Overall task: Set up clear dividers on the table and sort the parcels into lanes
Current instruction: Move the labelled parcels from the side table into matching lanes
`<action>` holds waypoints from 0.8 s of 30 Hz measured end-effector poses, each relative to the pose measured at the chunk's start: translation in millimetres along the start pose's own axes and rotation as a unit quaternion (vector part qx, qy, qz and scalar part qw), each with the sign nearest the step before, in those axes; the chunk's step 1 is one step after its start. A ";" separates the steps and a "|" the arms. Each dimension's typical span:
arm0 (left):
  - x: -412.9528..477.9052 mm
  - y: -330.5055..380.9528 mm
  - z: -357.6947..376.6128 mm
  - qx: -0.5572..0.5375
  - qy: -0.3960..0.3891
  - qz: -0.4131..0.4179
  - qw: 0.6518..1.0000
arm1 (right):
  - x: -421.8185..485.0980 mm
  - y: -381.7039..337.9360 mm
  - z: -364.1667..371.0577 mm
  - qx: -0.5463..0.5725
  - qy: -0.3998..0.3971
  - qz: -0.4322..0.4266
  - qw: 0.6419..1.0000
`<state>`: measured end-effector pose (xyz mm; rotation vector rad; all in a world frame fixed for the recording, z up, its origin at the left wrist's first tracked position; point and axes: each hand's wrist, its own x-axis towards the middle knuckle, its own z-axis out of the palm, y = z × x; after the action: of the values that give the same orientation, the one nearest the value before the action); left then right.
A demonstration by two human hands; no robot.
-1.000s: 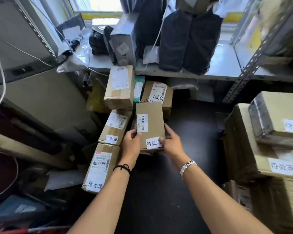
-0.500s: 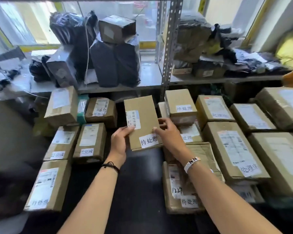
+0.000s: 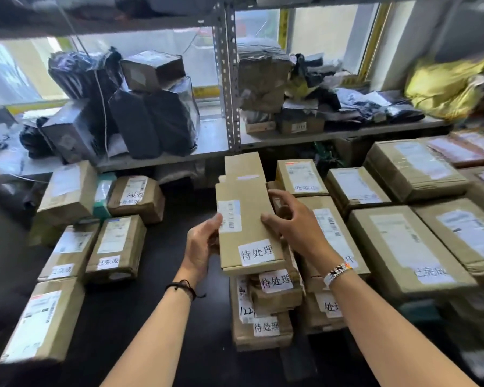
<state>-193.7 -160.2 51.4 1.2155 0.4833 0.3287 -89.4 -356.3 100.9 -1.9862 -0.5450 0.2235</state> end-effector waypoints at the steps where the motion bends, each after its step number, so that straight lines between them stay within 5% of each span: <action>1: -2.2 -1.0 3.2 0.010 -0.001 -0.002 1.000 | -2.7 3.5 -4.4 0.001 0.003 -0.009 1.000; 24: 0.9 -8.5 12.8 0.260 -0.081 -0.044 0.961 | 17.3 24.7 -25.1 -0.286 -0.032 -0.018 0.958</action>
<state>-186.3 -172.9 46.7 1.7101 0.4948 0.0183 -57.6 -377.6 92.1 -2.5315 -0.7487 0.1120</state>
